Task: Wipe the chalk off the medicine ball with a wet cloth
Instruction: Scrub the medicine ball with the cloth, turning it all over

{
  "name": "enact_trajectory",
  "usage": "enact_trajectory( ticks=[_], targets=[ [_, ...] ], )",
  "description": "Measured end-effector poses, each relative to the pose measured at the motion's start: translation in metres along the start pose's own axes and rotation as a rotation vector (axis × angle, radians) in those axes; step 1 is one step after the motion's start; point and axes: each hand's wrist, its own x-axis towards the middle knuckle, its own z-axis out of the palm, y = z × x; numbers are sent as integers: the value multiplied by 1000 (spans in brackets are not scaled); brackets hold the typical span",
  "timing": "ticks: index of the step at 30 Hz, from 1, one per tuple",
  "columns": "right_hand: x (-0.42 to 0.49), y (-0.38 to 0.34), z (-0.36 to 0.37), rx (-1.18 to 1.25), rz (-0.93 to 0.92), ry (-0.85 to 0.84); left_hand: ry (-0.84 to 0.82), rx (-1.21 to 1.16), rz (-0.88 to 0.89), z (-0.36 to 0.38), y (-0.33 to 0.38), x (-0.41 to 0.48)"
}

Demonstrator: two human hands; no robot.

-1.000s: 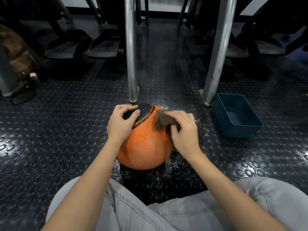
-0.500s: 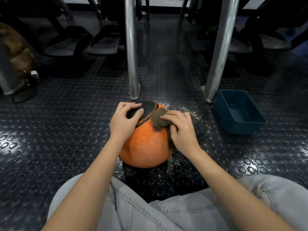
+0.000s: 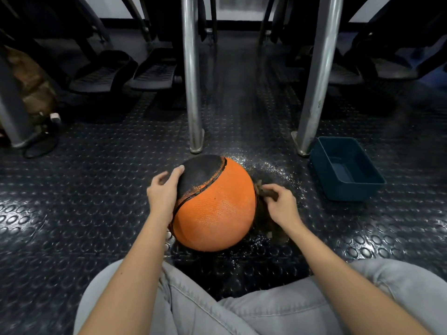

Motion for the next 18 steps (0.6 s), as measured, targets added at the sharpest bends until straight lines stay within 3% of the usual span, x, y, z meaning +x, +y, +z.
enact_trajectory(
  ticks=[3,10,15,18],
  targets=[
    [-2,-9,4,185,98,-69,-169,-61,-171,-9,-2,4],
    [-4,-7,1,362,258,-44,-218,-26,-88,-9,-1,-7],
    [6,-7,-23,297,206,3,-189,40,-39,9,-10,-14],
    [13,-14,-51,156,132,42,-294,-54,-113,28,-20,-19]
  ],
)
